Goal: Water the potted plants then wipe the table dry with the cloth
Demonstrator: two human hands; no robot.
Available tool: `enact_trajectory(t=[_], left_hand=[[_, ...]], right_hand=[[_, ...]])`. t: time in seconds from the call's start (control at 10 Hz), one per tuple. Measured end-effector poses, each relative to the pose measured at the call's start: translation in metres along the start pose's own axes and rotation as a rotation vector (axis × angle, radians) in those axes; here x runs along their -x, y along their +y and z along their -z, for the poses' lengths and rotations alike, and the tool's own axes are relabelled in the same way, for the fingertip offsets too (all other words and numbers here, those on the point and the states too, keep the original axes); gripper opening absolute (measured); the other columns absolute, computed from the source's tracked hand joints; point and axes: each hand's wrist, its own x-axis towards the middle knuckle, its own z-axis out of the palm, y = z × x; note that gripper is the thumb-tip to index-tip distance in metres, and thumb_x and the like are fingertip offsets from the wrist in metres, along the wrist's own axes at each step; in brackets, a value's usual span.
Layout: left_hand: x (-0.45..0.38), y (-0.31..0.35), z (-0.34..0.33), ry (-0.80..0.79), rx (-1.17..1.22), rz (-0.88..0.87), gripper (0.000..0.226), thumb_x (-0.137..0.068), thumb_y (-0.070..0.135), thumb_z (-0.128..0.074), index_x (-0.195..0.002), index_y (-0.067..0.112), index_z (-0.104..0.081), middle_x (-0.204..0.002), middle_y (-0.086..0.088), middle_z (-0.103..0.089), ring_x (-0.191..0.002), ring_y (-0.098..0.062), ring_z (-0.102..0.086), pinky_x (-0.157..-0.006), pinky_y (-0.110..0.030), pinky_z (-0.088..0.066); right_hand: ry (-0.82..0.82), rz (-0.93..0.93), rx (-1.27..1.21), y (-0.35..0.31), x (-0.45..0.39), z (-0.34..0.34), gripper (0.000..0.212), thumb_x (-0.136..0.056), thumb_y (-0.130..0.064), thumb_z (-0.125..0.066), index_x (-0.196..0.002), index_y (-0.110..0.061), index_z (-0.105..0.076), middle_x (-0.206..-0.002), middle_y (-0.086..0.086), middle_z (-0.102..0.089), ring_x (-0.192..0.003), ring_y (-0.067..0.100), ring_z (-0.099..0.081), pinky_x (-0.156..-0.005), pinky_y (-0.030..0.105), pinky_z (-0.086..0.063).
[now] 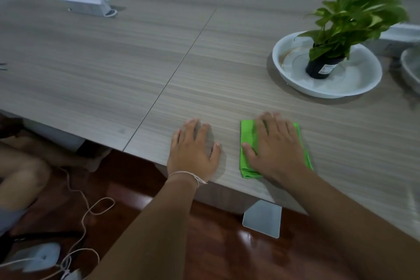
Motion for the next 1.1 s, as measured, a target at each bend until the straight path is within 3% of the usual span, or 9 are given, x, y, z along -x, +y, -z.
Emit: enact_trajectory(t=[0.1, 0.4, 0.7, 0.9, 1.0, 1.1], left_hand=[[0.001, -0.002, -0.001, 0.002, -0.002, 0.004, 0.062, -0.091, 0.056, -0.041, -0.143, 0.022, -0.046, -0.156, -0.007, -0.038, -0.148, -0.025, -0.028, -0.121, -0.046, -0.02], [0.002, -0.001, -0.002, 0.01, -0.004, 0.017, 0.062, -0.09, 0.056, -0.041, -0.142, 0.023, -0.047, -0.155, -0.006, -0.039, -0.147, -0.024, -0.029, -0.12, -0.046, -0.023], [0.0, -0.003, -0.002, -0.006, -0.018, -0.005, 0.061, -0.091, 0.054, -0.04, -0.144, 0.023, -0.047, -0.156, -0.007, -0.038, -0.148, -0.023, -0.029, -0.121, -0.046, -0.021], [-0.001, -0.008, -0.002, -0.017, -0.014, -0.001, 0.061, -0.092, 0.054, -0.038, -0.146, 0.024, -0.045, -0.157, -0.006, -0.037, -0.148, -0.022, -0.029, -0.121, -0.047, -0.022], [0.002, -0.003, -0.004, 0.012, -0.016, -0.014, 0.063, -0.091, 0.053, -0.038, -0.144, 0.022, -0.048, -0.155, -0.007, -0.041, -0.145, -0.023, -0.034, -0.119, -0.048, -0.026], [-0.002, -0.009, -0.001, 0.02, -0.017, -0.031, 0.065, -0.089, 0.053, -0.035, -0.142, 0.018, -0.051, -0.151, -0.01, -0.044, -0.139, -0.029, -0.041, -0.114, -0.05, -0.032]], right_hand=[[-0.04, 0.192, -0.034, 0.009, -0.008, -0.011, 0.081, -0.095, -0.057, -0.015, -0.159, -0.011, -0.027, -0.168, 0.01, -0.024, -0.157, 0.027, -0.015, -0.127, 0.044, -0.009], [-0.039, 0.028, -0.08, -0.022, -0.042, -0.019, 0.079, -0.094, -0.057, -0.012, -0.163, -0.017, -0.01, -0.172, 0.009, -0.004, -0.158, 0.024, 0.001, -0.127, 0.049, -0.001], [-0.007, 0.008, -0.095, -0.043, -0.074, -0.024, 0.08, -0.094, -0.055, -0.011, -0.163, -0.015, -0.013, -0.171, 0.012, -0.01, -0.158, 0.026, -0.003, -0.126, 0.05, -0.002], [-0.04, 0.016, -0.141, -0.04, -0.075, -0.024, 0.075, -0.099, -0.054, -0.017, -0.163, -0.017, -0.006, -0.172, 0.01, -0.002, -0.158, 0.024, 0.006, -0.126, 0.05, 0.003], [0.02, 0.038, -0.221, -0.038, -0.066, -0.016, 0.071, -0.103, -0.048, -0.022, -0.163, -0.015, -0.002, -0.172, 0.008, 0.004, -0.157, 0.021, 0.012, -0.124, 0.052, 0.011], [0.198, -0.045, -0.359, -0.006, -0.044, -0.009, 0.072, -0.1, -0.041, -0.025, -0.163, -0.011, -0.006, -0.172, 0.005, -0.001, -0.158, 0.018, 0.006, -0.123, 0.049, 0.014]])
